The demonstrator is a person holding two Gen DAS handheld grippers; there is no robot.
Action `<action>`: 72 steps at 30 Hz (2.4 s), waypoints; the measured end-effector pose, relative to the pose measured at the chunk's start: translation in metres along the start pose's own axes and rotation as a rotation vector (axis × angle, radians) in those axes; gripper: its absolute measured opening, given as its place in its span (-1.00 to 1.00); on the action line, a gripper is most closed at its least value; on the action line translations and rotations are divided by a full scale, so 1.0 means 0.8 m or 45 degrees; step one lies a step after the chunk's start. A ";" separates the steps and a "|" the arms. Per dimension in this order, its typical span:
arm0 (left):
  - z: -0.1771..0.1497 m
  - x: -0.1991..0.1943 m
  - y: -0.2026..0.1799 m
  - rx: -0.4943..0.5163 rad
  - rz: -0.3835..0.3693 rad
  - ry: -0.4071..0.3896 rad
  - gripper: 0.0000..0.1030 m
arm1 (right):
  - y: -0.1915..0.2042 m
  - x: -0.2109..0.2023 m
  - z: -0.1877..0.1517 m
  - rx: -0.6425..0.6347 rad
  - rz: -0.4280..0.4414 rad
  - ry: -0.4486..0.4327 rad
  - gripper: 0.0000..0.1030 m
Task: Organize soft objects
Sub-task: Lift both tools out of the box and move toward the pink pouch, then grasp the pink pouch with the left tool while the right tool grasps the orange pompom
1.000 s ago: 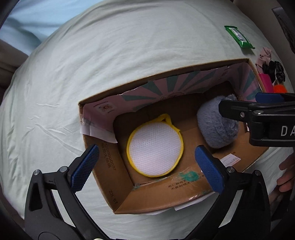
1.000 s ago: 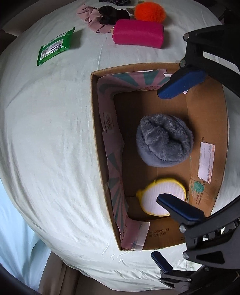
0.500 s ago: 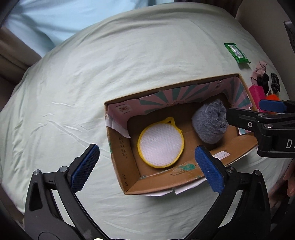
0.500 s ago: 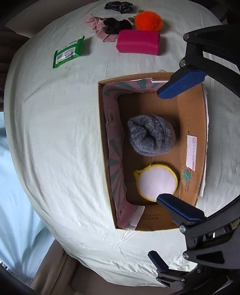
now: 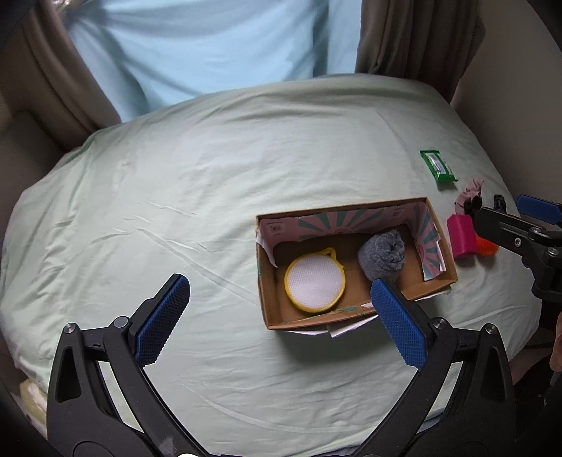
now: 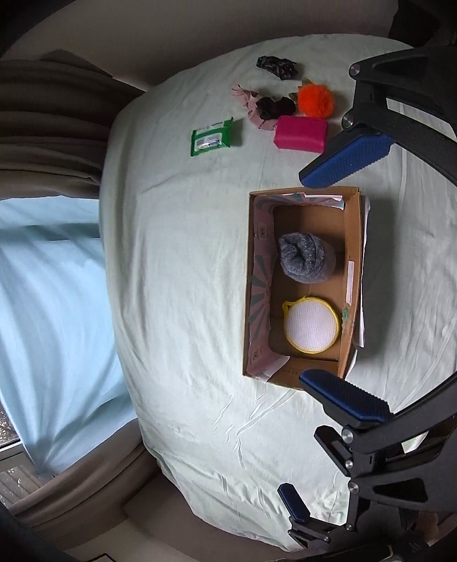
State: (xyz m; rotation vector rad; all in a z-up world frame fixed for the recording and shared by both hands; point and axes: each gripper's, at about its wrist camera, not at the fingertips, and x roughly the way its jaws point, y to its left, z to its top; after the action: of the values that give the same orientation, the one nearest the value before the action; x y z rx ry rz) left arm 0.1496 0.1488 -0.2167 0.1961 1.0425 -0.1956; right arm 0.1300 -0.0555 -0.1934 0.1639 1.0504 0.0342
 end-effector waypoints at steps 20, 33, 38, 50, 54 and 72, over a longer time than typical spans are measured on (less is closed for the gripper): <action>-0.016 -0.187 -0.006 -0.250 0.034 -0.345 0.99 | -0.070 -0.193 -0.053 0.023 -0.134 -0.463 0.99; 0.016 -0.176 -0.174 -0.218 -0.031 -0.327 0.99 | -0.229 -0.206 -0.082 0.139 -0.164 -0.451 0.99; 0.034 -0.136 -0.252 -0.170 -0.071 -0.259 0.99 | -0.298 -0.185 -0.088 0.176 -0.145 -0.394 0.99; 0.081 0.008 -0.398 -0.077 -0.142 -0.022 0.99 | -0.404 -0.078 -0.091 0.291 0.010 -0.216 0.99; 0.086 0.070 -0.424 -0.066 -0.172 0.106 0.99 | -0.428 -0.036 -0.099 0.400 0.063 -0.154 0.99; 0.096 0.303 -0.510 0.116 -0.297 0.548 0.99 | -0.460 0.131 -0.127 0.640 0.116 -0.002 0.95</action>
State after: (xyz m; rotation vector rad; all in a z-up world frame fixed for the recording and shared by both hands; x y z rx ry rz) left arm 0.2296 -0.2809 -0.4177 0.2038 1.4867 -0.4255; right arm 0.0754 -0.3953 -0.3883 0.6668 1.0340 -0.1491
